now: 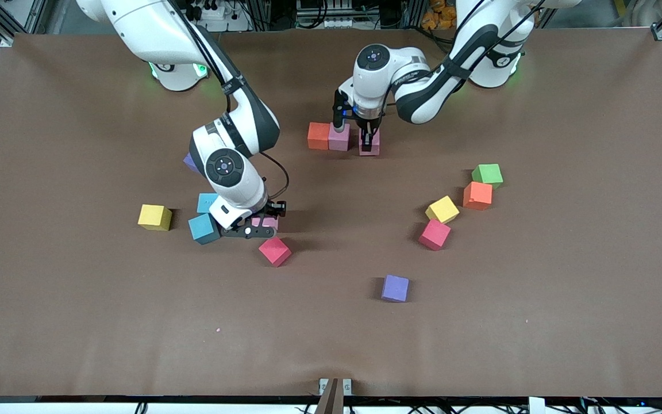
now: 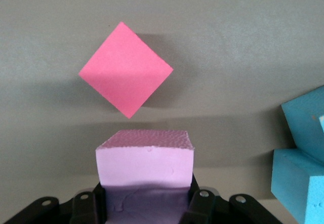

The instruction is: Form number 2 with 11 blocks

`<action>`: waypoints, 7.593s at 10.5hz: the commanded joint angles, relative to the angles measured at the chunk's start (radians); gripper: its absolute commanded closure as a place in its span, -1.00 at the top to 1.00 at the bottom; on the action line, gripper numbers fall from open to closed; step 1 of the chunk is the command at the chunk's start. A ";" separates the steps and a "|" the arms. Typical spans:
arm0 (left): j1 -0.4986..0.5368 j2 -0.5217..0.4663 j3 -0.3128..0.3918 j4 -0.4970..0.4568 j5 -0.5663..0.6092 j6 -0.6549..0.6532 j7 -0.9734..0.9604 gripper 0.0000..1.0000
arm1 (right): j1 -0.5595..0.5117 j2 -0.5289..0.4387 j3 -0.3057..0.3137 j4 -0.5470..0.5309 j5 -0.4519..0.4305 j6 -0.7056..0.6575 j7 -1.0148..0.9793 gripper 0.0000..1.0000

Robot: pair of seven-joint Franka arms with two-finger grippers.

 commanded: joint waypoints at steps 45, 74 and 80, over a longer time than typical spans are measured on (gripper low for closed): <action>0.529 -0.151 0.101 0.672 -0.463 -0.643 -0.103 1.00 | 0.431 0.199 0.015 0.192 0.104 0.089 0.402 -0.75; 0.291 0.229 0.102 0.720 -0.131 -0.536 -0.615 1.00 | 0.132 0.121 -0.147 0.232 0.110 0.005 -0.416 1.00; 0.289 0.306 0.104 0.709 -0.046 -0.507 -0.639 1.00 | 0.101 0.204 -0.144 0.250 0.110 0.017 -0.672 1.00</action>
